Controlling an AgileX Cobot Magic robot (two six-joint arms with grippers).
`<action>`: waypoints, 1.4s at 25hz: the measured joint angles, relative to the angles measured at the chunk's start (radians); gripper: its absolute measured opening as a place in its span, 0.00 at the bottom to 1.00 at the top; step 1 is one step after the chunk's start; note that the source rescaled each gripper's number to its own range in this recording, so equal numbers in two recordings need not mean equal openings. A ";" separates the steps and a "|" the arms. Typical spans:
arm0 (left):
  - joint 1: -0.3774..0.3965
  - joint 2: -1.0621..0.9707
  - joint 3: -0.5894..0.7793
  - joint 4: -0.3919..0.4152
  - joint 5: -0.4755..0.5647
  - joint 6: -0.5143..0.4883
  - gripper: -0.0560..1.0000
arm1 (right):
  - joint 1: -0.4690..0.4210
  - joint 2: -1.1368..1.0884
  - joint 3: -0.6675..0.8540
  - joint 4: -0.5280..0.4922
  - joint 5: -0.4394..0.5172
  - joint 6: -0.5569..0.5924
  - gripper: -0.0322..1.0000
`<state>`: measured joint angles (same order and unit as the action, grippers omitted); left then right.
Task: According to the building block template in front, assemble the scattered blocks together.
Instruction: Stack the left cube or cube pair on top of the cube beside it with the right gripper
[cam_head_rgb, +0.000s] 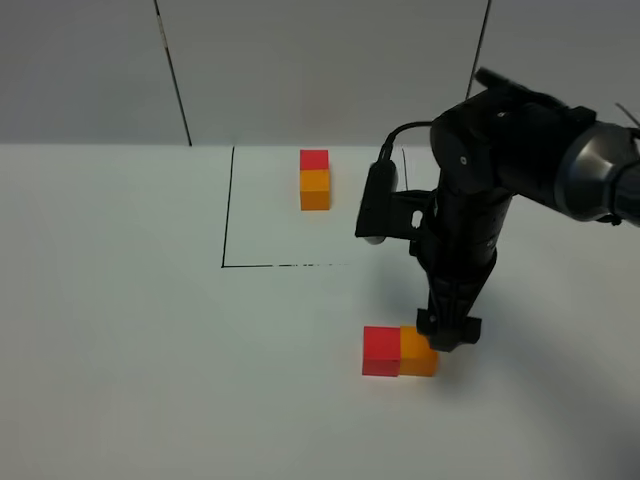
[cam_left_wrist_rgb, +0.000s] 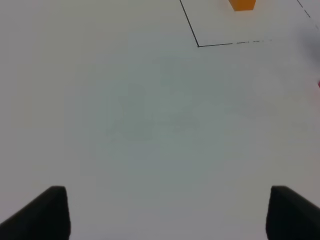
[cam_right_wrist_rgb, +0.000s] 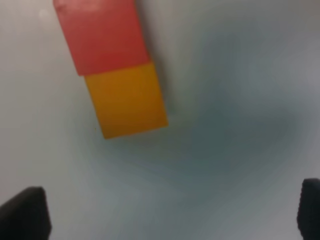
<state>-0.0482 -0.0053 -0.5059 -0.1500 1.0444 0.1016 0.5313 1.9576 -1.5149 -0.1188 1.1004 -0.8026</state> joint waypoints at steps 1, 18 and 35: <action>0.000 0.000 0.000 0.000 0.000 0.000 0.71 | 0.001 0.012 0.000 0.011 -0.001 -0.004 1.00; 0.000 0.000 0.000 0.001 0.000 0.001 0.71 | 0.012 0.120 0.021 0.107 -0.144 -0.065 1.00; 0.000 0.000 0.000 0.001 0.000 0.001 0.71 | 0.012 0.226 0.030 0.144 -0.195 -0.072 1.00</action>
<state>-0.0482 -0.0053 -0.5059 -0.1490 1.0444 0.1025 0.5431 2.1840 -1.4849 0.0248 0.9055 -0.8749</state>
